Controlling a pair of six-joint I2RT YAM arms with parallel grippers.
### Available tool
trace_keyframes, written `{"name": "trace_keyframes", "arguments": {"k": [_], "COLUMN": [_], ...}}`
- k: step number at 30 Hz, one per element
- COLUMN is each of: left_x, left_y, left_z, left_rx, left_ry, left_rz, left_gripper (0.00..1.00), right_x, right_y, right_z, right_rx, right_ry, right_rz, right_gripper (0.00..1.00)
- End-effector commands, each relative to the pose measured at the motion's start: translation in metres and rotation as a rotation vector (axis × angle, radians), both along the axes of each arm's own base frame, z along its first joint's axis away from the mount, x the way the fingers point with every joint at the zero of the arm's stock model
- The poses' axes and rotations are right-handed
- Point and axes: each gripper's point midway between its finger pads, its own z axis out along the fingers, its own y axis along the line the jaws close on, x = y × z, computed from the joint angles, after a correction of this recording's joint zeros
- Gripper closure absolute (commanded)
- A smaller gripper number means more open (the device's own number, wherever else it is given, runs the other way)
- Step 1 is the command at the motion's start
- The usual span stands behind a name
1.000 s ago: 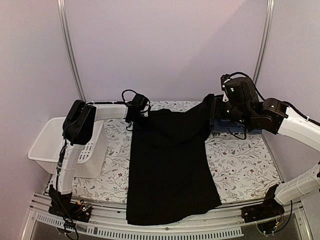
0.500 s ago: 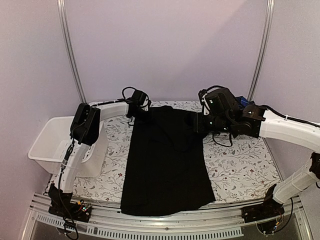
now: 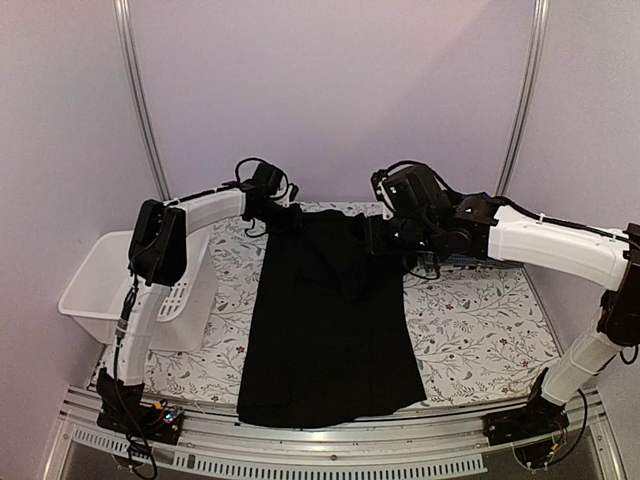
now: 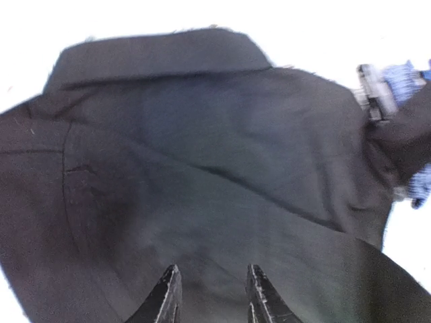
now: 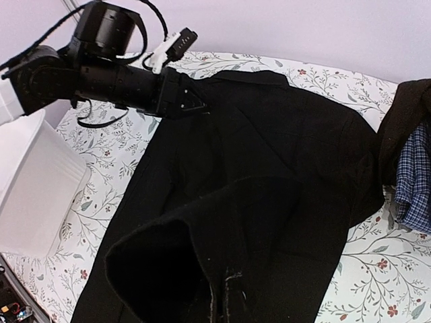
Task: Fold and stack the long sleeve shirts
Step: Fold the sleeve of the 1/3-folded shirt.
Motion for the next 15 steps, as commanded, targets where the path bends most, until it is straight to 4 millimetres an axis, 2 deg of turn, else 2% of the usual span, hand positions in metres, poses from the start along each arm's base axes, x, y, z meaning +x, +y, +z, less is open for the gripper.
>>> {"name": "trace_keyframes", "arguments": {"k": [1, 3, 5, 8, 10, 12, 13, 15], "left_x": [-0.010, -0.022, -0.030, -0.042, -0.051, -0.062, -0.069, -0.084], "left_y": [-0.001, -0.001, -0.002, -0.003, 0.000, 0.005, 0.008, 0.017], "left_z": [0.074, 0.079, 0.092, 0.116, 0.134, 0.148, 0.153, 0.163], "left_rx": [-0.078, -0.092, -0.113, -0.132, -0.141, -0.148, -0.147, -0.147], "left_ry": [-0.086, -0.082, -0.094, -0.119, -0.139, -0.141, -0.140, -0.138], "left_rz": [-0.048, -0.058, -0.067, -0.077, -0.077, -0.071, -0.069, -0.057], "left_gripper": [0.68, 0.69, 0.69, 0.69, 0.69, 0.68, 0.68, 0.67], "right_x": [0.024, 0.043, 0.060, 0.085, 0.095, 0.099, 0.096, 0.085], "right_y": [-0.019, -0.042, -0.060, -0.076, -0.071, -0.046, -0.032, 0.003], "right_z": [0.021, 0.035, 0.054, 0.090, 0.112, 0.124, 0.124, 0.112], "right_rx": [-0.016, 0.004, 0.030, 0.043, 0.050, 0.064, 0.072, 0.056], "right_ry": [-0.071, -0.094, -0.135, -0.223, -0.276, -0.299, -0.297, -0.280], "right_rz": [-0.068, -0.129, -0.162, -0.183, -0.161, -0.063, -0.018, 0.072], "right_gripper": [0.98, 0.98, 0.97, 0.97, 0.96, 0.96, 0.96, 0.96]}}
